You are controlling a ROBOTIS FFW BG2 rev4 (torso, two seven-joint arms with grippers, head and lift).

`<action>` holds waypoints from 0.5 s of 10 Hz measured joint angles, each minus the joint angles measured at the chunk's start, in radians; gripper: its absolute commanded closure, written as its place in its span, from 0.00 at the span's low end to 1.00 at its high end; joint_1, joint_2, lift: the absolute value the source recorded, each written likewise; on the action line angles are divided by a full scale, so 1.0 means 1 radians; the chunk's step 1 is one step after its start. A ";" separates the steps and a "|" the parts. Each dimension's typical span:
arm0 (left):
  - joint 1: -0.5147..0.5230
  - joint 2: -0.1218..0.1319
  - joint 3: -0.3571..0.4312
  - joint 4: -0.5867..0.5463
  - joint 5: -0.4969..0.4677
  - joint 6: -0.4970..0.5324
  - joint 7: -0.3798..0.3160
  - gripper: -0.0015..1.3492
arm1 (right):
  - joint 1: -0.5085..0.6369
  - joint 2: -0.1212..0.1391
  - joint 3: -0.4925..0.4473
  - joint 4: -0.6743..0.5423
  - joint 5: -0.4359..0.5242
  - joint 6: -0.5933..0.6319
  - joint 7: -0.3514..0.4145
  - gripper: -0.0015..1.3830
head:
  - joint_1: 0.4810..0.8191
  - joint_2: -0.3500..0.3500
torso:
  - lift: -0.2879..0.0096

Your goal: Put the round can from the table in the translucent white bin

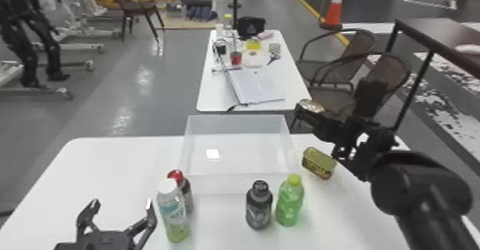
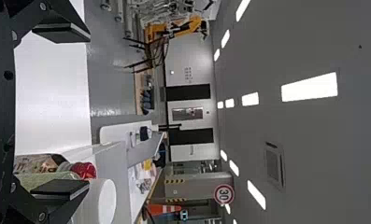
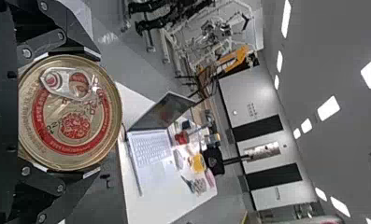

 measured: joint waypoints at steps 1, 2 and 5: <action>-0.003 0.000 -0.002 0.004 0.002 0.000 -0.001 0.14 | -0.061 0.014 0.017 0.062 0.004 -0.015 0.067 0.76 | 0.20 0.50 | 0.63; -0.005 0.000 -0.004 0.008 0.004 0.001 -0.003 0.14 | -0.105 0.021 0.038 0.125 0.007 -0.028 0.116 0.76 | 0.20 0.50 | 0.63; -0.009 0.000 -0.009 0.012 0.007 0.004 -0.003 0.14 | -0.145 0.028 0.059 0.209 -0.001 -0.012 0.210 0.76 | 0.20 0.50 | 0.63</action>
